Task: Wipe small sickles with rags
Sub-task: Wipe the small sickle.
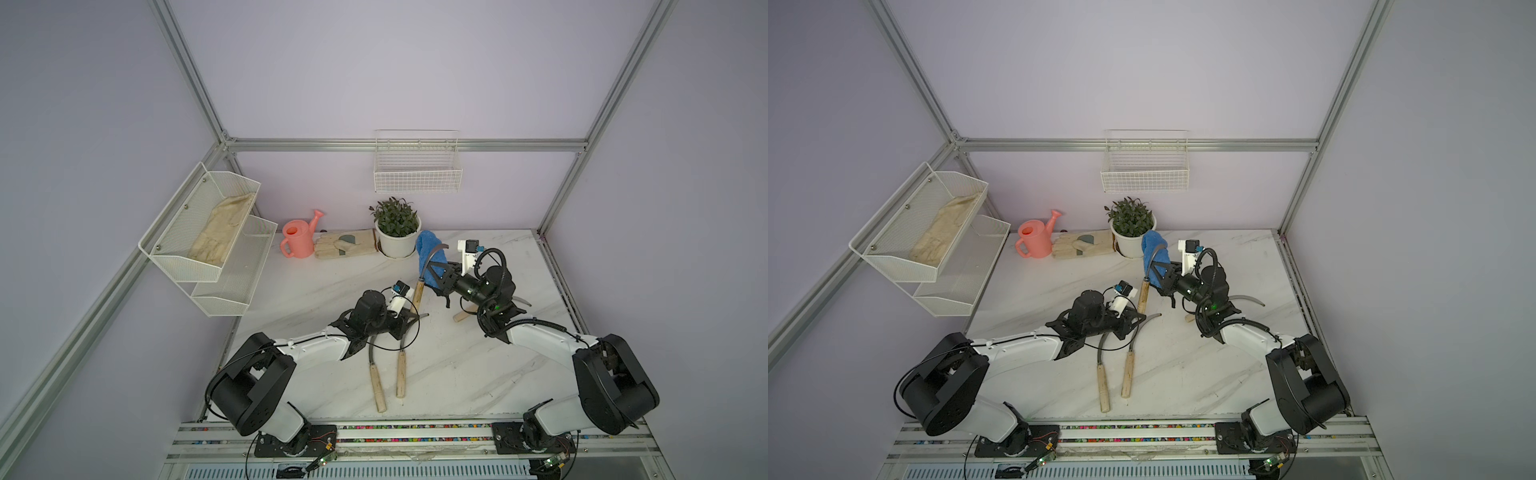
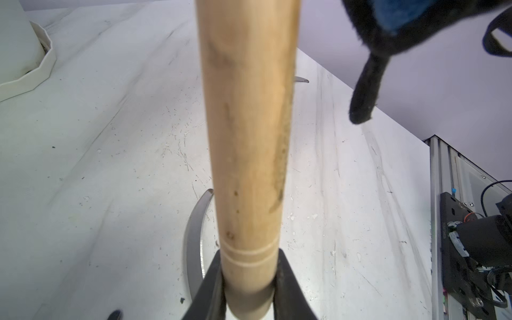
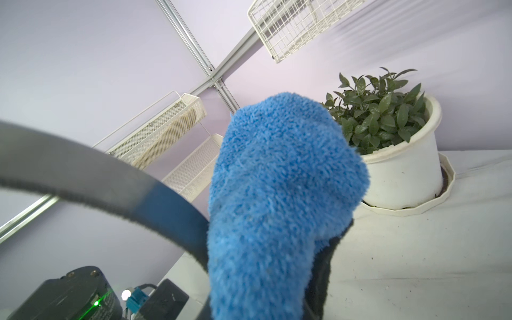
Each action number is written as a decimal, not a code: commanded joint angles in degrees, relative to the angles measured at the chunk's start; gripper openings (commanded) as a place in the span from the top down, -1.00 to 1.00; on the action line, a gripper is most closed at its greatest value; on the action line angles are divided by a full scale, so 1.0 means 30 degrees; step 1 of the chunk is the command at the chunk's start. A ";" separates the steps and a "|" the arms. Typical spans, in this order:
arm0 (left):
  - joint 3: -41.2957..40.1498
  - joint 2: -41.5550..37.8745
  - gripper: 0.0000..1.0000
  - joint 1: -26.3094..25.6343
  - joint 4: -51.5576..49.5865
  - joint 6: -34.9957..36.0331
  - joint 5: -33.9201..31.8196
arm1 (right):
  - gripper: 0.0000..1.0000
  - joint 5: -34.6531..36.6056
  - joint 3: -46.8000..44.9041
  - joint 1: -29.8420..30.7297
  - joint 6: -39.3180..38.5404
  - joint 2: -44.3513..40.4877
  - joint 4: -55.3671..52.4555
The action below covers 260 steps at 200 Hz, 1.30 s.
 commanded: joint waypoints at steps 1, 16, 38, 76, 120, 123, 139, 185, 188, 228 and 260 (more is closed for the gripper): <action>0.1391 0.0259 1.00 0.0058 -0.0493 0.0401 -0.0130 | 1.00 -0.1642 0.0998 -0.0548 0.1318 -0.0534 0.1612; 0.1371 0.0251 1.00 0.0039 -0.0543 0.0428 -0.0611 | 1.00 -0.2066 0.1393 -0.1014 0.1969 -0.0426 0.1638; 0.1384 0.0157 1.00 0.0059 -0.0708 0.0518 -0.0971 | 1.00 -0.2538 0.1956 -0.1530 0.2623 -0.0511 0.1612; 0.1362 0.0022 1.00 0.0061 -0.0688 0.0573 -0.0759 | 1.00 -0.2806 0.2270 -0.1975 0.3262 -0.1339 0.1447; 0.1236 -0.0192 1.00 0.0054 -0.0445 0.0418 0.0175 | 1.00 -0.3262 0.2030 -0.1962 0.3419 0.0409 0.1726; 0.1233 -0.0194 1.00 0.0037 -0.0468 0.0429 0.0158 | 1.00 -0.3388 0.1988 -0.1935 0.3482 0.0635 0.1909; 0.1170 -0.0237 1.00 0.0054 -0.0402 0.0430 0.0086 | 1.00 -0.3875 0.1612 -0.1842 0.3870 0.1779 0.3044; 0.1249 -0.0119 1.00 0.0039 -0.0388 0.0496 -0.0109 | 1.00 -0.3637 0.0826 -0.0770 0.3202 0.3928 0.3868; 0.1249 -0.0101 1.00 0.0039 -0.0398 0.0516 -0.0123 | 1.00 -0.3695 0.0830 -0.0775 0.3250 0.3950 0.3956; 0.1376 0.0147 1.00 0.0050 -0.0494 0.0548 -0.0325 | 1.00 -0.3221 0.1312 -0.0788 0.2776 0.2273 0.2726; 0.1530 0.0346 1.00 0.0041 -0.0614 0.0621 -0.0509 | 1.00 -0.3096 0.2145 -0.1138 0.2674 -0.0018 0.1303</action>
